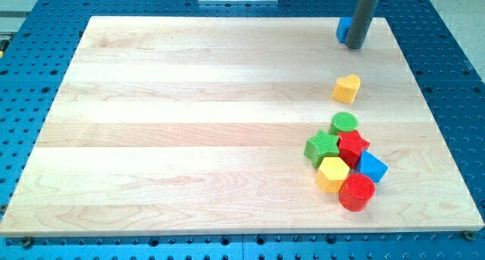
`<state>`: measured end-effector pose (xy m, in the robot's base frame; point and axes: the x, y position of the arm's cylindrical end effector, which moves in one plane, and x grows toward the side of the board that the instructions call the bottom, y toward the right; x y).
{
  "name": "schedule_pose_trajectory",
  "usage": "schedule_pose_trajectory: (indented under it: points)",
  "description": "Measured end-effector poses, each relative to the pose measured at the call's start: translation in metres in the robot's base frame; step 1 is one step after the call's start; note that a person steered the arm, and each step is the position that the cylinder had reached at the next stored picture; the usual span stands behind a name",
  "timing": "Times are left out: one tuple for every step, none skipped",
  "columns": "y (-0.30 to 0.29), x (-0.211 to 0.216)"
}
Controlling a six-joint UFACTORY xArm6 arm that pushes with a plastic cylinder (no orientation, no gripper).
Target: Separate the blue blockyellow heart and green circle from the group of blocks
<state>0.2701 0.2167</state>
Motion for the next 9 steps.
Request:
schedule_pose_trajectory:
  points:
    - [0.009, 0.098]
    - [-0.007, 0.159]
    - [-0.063, 0.112]
    - [-0.084, 0.113]
    - [-0.135, 0.101]
    - [-0.109, 0.069]
    - [-0.073, 0.072]
    - [-0.075, 0.096]
    - [-0.028, 0.064]
